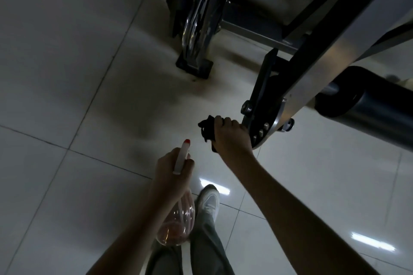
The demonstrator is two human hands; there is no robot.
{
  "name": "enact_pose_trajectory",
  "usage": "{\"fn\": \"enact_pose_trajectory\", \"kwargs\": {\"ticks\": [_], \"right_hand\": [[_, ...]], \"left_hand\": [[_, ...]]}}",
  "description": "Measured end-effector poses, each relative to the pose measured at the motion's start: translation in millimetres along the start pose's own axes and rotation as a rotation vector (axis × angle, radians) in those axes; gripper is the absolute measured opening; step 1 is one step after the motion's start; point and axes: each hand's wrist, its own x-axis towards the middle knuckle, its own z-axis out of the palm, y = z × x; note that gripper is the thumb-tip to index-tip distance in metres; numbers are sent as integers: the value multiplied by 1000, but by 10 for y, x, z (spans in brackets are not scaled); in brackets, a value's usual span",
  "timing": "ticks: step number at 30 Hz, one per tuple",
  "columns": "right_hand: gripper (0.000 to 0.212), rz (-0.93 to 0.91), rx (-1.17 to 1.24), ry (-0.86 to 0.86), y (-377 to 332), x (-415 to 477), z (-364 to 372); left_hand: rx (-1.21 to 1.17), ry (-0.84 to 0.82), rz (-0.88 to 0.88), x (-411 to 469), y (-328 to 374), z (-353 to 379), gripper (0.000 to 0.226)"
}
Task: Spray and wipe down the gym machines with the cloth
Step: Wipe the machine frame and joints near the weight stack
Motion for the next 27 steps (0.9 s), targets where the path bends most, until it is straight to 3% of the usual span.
{"fn": "enact_pose_trajectory", "kwargs": {"ticks": [2, 4, 7, 10, 12, 16, 19, 21, 25, 27], "right_hand": [[45, -82, -54, -74, 53, 104, -89], [50, -174, -19, -94, 141, 154, -98], [55, -123, 9, -61, 195, 90, -117], [73, -84, -170, 69, 236, -63, 19], [83, -64, -319, 17, 208, -102, 90], [59, -127, -283, 11, 173, 71, 6], [55, -200, -228, -52, 241, 96, -183], [59, -318, -101, -27, 308, 71, -226], [37, 23, 604, 65, 223, 0, -308], [40, 0, 781, 61, 87, -15, -280]], "left_hand": [[-5, 22, -9, -17, -21, -22, 32], [-34, 13, -7, -67, -28, -30, 33], [-86, 7, -24, -119, -22, -22, 35], [-114, 15, -39, -129, 19, -14, 30], [-111, 11, -55, -117, 38, -14, 25], [-49, 11, -45, -98, 52, 18, 19], [-36, -5, -19, -86, 68, 32, 34], [-50, 1, -11, -97, 73, 30, 39], [-88, 11, 3, -171, 47, 6, 31], [-84, 14, -7, -206, 12, 1, 23]]}}
